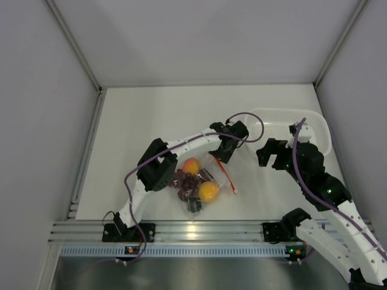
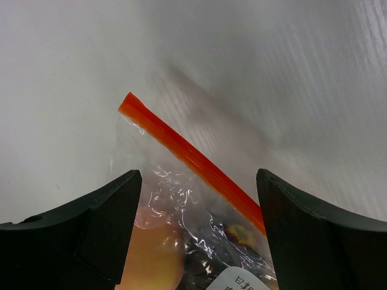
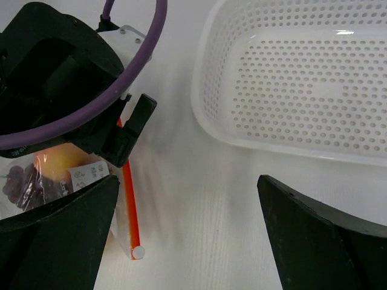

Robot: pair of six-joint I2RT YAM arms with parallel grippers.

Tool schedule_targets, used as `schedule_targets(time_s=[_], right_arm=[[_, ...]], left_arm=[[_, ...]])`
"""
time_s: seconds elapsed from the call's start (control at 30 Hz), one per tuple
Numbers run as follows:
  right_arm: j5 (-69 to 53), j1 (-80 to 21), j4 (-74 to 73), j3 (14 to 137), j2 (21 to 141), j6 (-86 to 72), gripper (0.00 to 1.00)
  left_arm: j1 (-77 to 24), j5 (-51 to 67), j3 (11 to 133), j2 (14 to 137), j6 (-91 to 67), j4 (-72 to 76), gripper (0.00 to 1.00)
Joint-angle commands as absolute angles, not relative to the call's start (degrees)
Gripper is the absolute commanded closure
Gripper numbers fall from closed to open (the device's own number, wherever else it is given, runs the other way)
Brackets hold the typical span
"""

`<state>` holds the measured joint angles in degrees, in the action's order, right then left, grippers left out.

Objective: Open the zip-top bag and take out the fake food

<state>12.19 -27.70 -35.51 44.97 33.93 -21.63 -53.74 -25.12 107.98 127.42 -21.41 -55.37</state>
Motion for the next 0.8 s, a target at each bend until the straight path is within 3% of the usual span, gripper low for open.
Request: schedule_targets(time_s=[0.0,0.13,0.17,0.23,0.27,0.37,0.77], right_arm=[[11.2,-28.3,-32.2,45.0,34.1,-21.1,0.01],[10.9,-28.3,-32.2,45.1,34.1,-21.0,0.01],[10.9,-28.3,-32.2,45.1,34.1,-21.1,0.0],[10.9,-28.3,-32.2,45.1,33.9,-21.1,0.0],[10.9,-28.3,-32.2,45.1,33.9,-21.1,0.01],[10.9,-28.4,-32.3,45.2,34.0,-21.2,0.01],[6.4,-28.4,-30.0,44.0,34.9,-21.8,0.01]], left_arm=[[-54.8,-25.4,108.3,127.3,-22.0,-58.1,0.18],[-54.8,-25.0,107.7,127.4,-22.2,-57.9,0.34],[-54.8,-25.0,107.7,127.4,-22.4,-57.9,0.53],[-54.8,-25.3,107.8,127.7,-22.6,-57.9,0.65],[-54.8,-25.2,107.8,127.8,-22.8,-57.8,0.78],[-54.7,-25.4,108.0,128.0,-23.0,-57.7,0.97],[-52.7,-37.6,107.0,119.1,-31.5,-57.6,1.0]])
